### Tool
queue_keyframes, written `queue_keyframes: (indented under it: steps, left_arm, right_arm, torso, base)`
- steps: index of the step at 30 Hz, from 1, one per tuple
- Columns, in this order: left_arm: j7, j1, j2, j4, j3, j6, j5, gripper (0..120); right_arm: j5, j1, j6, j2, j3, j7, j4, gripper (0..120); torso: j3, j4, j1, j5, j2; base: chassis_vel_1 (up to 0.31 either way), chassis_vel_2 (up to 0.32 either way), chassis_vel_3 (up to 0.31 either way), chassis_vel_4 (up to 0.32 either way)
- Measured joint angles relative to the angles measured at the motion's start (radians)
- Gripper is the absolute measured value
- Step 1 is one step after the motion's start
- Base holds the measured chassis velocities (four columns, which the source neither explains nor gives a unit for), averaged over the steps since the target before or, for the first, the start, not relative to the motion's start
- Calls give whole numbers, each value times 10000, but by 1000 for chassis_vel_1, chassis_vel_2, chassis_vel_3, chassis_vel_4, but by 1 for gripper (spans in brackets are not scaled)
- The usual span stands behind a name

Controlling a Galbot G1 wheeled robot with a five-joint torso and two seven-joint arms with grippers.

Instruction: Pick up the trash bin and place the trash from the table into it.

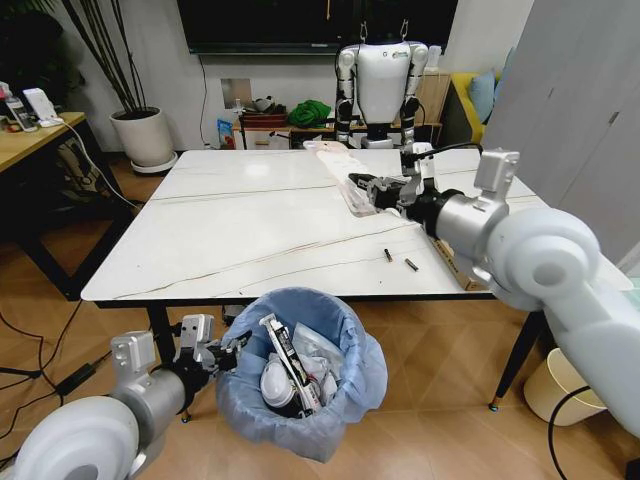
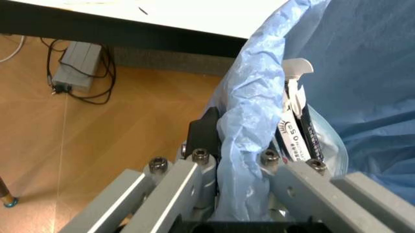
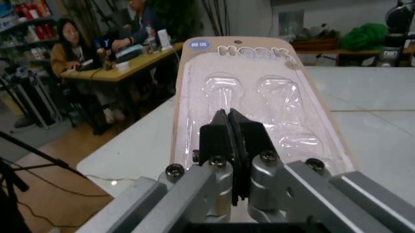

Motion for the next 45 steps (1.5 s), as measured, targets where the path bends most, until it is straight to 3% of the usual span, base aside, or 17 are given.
queue_keyframes:
  steps: [11,24,33,36,37,45]
  left_arm:
    - [-400,-131,-3,35,0,0,-296,3]
    - [-579,-429,155,154,119,0,-567,3]
    - [-604,-565,157,226,253,0,-594,3]
    - [-604,-651,163,327,302,0,-607,3]
    - [-727,-1008,313,489,467,0,-848,3]
    - [-2097,-2735,486,863,1420,0,-2329,3]
  right_arm:
    - [827,-1302,143,-794,677,-112,1910,0]
    - [-459,-3876,164,-996,644,-1137,1896,0]
    - [-508,-3415,215,-986,689,-1392,1869,0]
    - [-664,-2920,426,-983,697,-2129,1862,0]
    - [-1043,-2747,657,-1016,581,-3069,1859,0]
    - [-1358,-2846,685,-1114,222,-3554,1851,0]
  torso:
    - [-1,0,-1,-2,1]
    - [0,-1,0,0,0]
    - [0,0,0,0,0]
    - [1,2,0,-1,0]
    - [1,2,0,-2,0]
    - [1,-2,3,-1,0]
  base:
    - [0,0,0,0]
    - [0,0,0,0]
    - [0,0,0,0]
    - [0,0,0,0]
    - [0,0,0,0]
    - [0,0,0,0]
